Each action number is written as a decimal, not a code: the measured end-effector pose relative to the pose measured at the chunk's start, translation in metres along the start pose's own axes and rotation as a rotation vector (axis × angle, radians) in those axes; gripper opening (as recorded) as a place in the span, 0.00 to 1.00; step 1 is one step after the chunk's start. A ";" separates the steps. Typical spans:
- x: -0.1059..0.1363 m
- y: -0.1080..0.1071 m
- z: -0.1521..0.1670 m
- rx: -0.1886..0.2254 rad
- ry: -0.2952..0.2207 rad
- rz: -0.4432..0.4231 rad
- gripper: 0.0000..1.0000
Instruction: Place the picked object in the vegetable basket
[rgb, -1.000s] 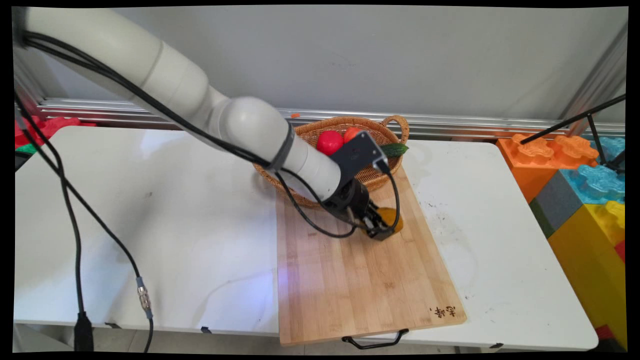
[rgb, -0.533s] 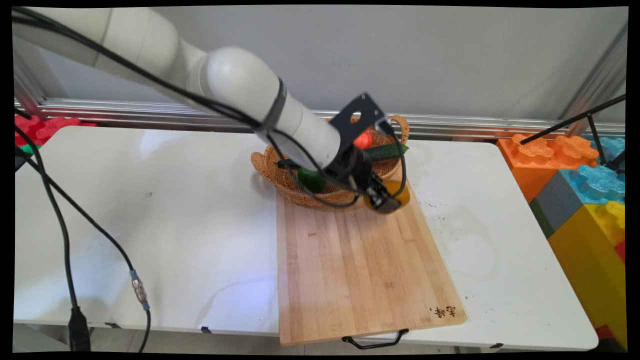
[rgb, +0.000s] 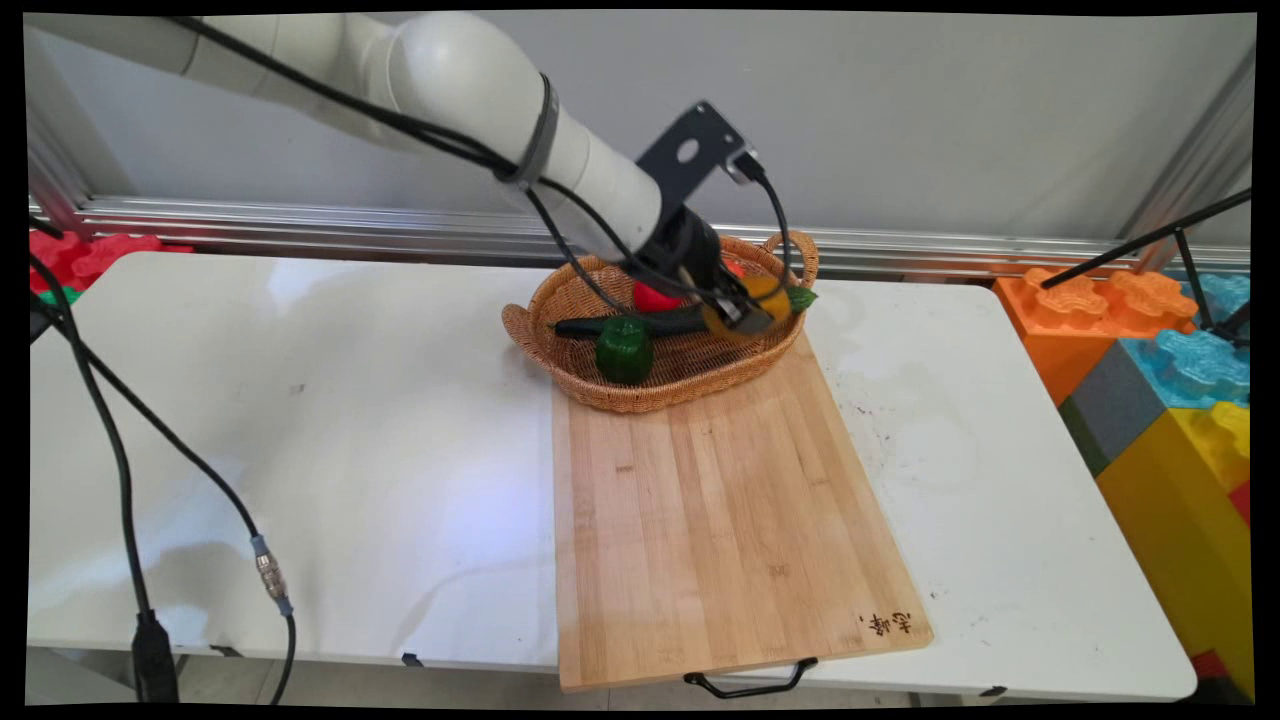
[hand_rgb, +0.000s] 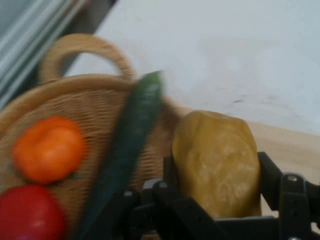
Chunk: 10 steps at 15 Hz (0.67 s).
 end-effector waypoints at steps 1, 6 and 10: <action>0.000 -0.008 0.000 0.019 -0.004 -0.005 0.00; -0.011 -0.048 0.012 0.074 -0.064 -0.050 0.00; -0.022 -0.061 0.026 0.059 -0.106 -0.087 0.00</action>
